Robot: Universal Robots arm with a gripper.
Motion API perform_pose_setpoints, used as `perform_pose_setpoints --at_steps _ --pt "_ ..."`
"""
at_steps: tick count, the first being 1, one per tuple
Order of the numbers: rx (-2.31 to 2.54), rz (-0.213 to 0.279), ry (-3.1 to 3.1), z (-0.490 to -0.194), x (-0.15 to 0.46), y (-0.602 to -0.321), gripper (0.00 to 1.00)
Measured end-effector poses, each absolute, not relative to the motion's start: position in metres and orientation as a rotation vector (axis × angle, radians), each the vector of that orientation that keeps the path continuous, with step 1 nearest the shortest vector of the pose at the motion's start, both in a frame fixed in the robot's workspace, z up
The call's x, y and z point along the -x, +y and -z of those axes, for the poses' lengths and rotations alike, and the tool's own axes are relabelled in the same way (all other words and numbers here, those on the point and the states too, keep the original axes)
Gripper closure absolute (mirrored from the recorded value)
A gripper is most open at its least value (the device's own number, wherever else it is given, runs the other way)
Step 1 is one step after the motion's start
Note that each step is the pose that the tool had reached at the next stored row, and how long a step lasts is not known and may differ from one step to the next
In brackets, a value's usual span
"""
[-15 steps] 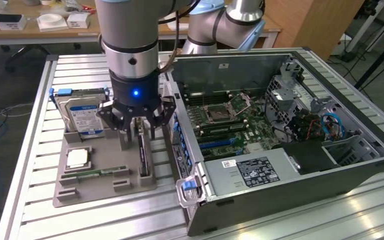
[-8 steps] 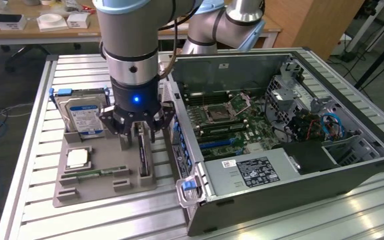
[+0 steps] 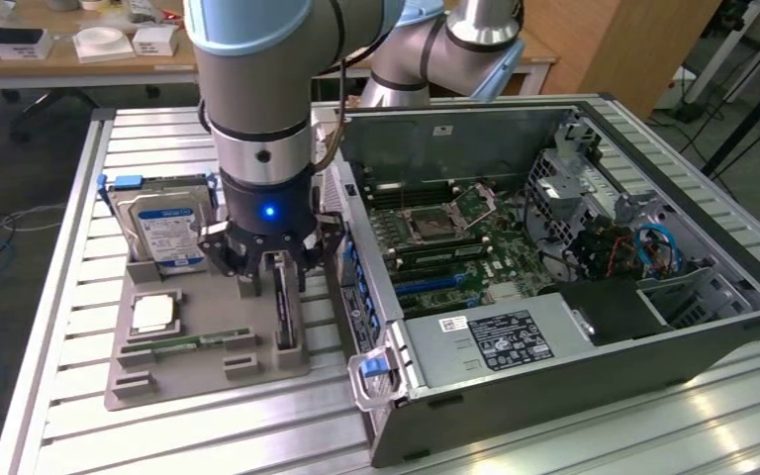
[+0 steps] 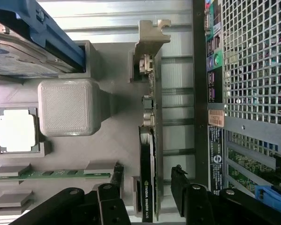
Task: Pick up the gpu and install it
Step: 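Pick up the gpu and move the gpu toward the slot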
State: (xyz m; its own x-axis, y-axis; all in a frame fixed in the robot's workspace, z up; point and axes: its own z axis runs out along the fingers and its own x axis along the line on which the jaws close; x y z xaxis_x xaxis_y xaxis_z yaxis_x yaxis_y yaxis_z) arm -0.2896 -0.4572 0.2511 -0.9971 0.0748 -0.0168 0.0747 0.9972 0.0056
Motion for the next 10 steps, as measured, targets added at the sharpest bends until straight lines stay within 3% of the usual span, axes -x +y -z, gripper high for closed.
perform_pose_setpoints --at_steps 10 --pt "-0.117 -0.008 3.122 -0.237 0.29 -0.449 0.47"
